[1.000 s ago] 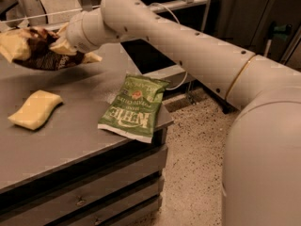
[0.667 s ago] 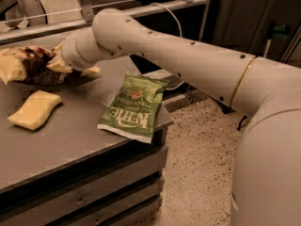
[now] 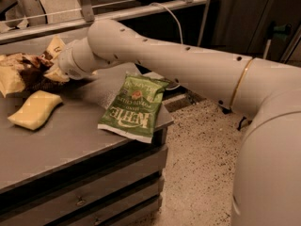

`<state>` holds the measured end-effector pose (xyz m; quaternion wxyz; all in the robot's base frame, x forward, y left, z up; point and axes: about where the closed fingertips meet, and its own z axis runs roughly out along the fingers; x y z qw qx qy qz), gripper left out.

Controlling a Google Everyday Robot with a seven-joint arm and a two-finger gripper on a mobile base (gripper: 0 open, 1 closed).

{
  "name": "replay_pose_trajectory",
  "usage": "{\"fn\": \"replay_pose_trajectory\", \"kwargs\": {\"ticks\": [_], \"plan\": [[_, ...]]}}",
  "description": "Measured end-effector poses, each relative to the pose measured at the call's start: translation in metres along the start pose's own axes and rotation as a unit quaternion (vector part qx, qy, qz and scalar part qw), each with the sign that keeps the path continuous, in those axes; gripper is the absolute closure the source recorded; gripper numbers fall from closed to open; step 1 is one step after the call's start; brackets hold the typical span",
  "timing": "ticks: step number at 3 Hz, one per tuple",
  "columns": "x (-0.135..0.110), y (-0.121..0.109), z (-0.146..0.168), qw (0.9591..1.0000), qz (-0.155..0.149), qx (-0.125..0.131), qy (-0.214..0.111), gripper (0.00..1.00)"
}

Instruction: Move brown chip bag near sponge

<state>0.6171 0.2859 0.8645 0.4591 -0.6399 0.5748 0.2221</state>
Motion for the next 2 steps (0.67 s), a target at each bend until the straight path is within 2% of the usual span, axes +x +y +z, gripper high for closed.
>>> {"fn": "replay_pose_trajectory", "kwargs": {"ticks": [2], "plan": [[-0.0007, -0.0002, -0.0004, 1.0000, 0.000, 0.000, 0.000, 0.13]]}}
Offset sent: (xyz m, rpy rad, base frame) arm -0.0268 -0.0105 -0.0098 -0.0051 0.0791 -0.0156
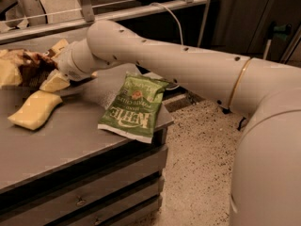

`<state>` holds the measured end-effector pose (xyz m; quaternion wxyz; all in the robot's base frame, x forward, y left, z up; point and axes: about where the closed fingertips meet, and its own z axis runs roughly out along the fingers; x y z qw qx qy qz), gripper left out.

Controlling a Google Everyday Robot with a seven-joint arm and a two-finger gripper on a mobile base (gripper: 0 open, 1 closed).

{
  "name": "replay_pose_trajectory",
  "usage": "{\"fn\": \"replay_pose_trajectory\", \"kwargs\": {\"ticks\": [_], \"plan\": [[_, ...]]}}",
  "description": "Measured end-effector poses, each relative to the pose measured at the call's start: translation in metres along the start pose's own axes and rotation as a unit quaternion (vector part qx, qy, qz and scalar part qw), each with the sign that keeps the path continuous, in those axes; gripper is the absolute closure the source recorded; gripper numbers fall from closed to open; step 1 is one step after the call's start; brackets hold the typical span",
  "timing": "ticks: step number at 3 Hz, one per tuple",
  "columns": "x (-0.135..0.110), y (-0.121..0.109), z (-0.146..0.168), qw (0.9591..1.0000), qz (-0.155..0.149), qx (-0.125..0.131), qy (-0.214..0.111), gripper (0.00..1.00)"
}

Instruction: Move brown chip bag near sponge

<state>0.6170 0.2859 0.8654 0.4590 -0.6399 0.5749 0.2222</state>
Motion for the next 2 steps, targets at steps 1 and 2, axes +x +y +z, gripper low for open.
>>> {"fn": "replay_pose_trajectory", "kwargs": {"ticks": [1, 2], "plan": [[0.002, 0.013, -0.006, 0.9999, 0.015, -0.007, 0.002, 0.00], [0.001, 0.018, -0.018, 0.9997, 0.023, -0.004, 0.002, 0.00]]}}
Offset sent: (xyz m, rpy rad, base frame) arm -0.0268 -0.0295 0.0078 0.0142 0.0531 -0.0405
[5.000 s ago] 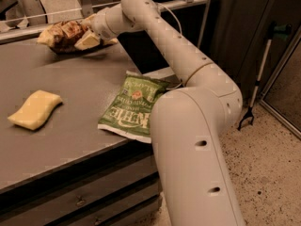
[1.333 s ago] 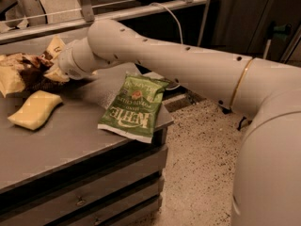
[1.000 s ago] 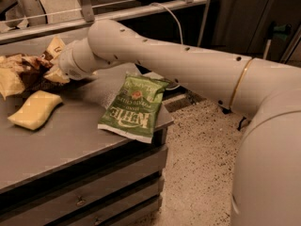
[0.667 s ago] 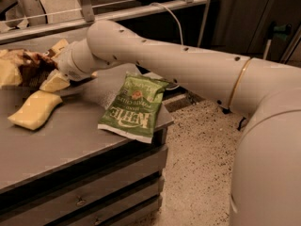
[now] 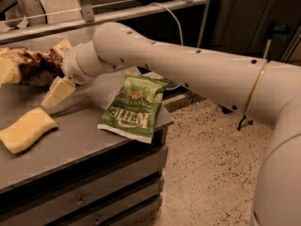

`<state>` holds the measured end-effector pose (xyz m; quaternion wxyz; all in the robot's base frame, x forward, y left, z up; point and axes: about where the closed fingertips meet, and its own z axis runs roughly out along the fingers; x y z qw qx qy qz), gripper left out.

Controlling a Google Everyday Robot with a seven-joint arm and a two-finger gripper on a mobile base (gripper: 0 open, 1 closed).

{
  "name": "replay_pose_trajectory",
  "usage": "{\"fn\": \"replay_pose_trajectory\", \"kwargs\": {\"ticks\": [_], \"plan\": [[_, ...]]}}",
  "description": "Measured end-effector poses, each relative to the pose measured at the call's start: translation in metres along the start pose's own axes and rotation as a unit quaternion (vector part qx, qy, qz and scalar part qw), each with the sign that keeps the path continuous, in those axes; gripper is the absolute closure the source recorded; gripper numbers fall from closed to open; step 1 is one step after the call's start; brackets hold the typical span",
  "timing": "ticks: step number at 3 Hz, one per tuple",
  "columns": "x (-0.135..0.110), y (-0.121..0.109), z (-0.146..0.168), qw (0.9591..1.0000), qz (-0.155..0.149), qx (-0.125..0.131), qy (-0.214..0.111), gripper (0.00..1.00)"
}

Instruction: Move brown chip bag near sponge

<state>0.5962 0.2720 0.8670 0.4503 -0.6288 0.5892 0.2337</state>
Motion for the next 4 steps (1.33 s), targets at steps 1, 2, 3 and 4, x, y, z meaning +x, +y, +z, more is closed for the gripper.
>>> {"fn": "replay_pose_trajectory", "kwargs": {"ticks": [1, 2, 3, 4], "plan": [[0.001, -0.008, -0.017, 0.9999, -0.005, 0.011, -0.004, 0.00], [0.003, -0.015, -0.033, 0.9997, -0.006, 0.001, -0.022, 0.00], [0.004, -0.008, -0.044, 0.9984, -0.004, -0.030, -0.048, 0.00], [0.003, 0.033, -0.064, 0.9944, 0.010, -0.077, -0.071, 0.00]]}}
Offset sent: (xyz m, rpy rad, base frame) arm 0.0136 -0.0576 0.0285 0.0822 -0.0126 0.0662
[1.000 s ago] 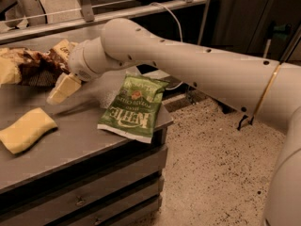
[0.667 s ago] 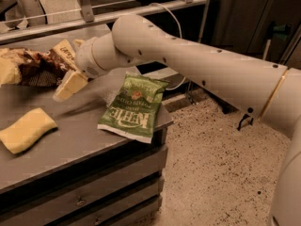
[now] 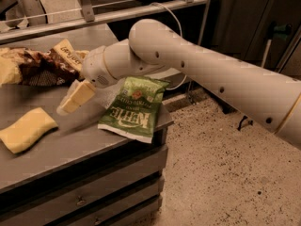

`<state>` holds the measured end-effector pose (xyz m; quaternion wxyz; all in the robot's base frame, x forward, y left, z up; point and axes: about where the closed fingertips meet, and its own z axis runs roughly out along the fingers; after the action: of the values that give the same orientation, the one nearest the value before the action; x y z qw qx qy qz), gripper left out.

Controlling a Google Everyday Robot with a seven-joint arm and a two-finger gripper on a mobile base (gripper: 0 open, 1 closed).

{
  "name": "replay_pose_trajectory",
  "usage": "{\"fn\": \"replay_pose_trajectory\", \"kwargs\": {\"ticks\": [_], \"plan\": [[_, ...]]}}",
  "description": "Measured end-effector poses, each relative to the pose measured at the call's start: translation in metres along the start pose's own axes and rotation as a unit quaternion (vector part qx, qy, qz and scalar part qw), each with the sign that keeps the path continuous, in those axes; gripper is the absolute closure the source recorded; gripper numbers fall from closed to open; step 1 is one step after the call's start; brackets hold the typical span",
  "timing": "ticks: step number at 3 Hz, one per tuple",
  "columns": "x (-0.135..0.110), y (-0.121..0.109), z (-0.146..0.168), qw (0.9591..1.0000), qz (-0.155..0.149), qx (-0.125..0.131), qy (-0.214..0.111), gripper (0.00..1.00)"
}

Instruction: Move brown chip bag near sponge

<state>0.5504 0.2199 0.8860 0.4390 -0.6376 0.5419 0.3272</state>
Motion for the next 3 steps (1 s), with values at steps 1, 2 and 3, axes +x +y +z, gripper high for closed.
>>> {"fn": "replay_pose_trajectory", "kwargs": {"ticks": [1, 2, 3], "plan": [[0.000, 0.000, 0.000, 1.0000, 0.000, 0.000, 0.000, 0.00], [0.003, -0.020, 0.000, 0.9999, -0.011, -0.002, 0.003, 0.00], [0.005, -0.050, 0.007, 0.9995, -0.028, -0.009, 0.008, 0.00]]}}
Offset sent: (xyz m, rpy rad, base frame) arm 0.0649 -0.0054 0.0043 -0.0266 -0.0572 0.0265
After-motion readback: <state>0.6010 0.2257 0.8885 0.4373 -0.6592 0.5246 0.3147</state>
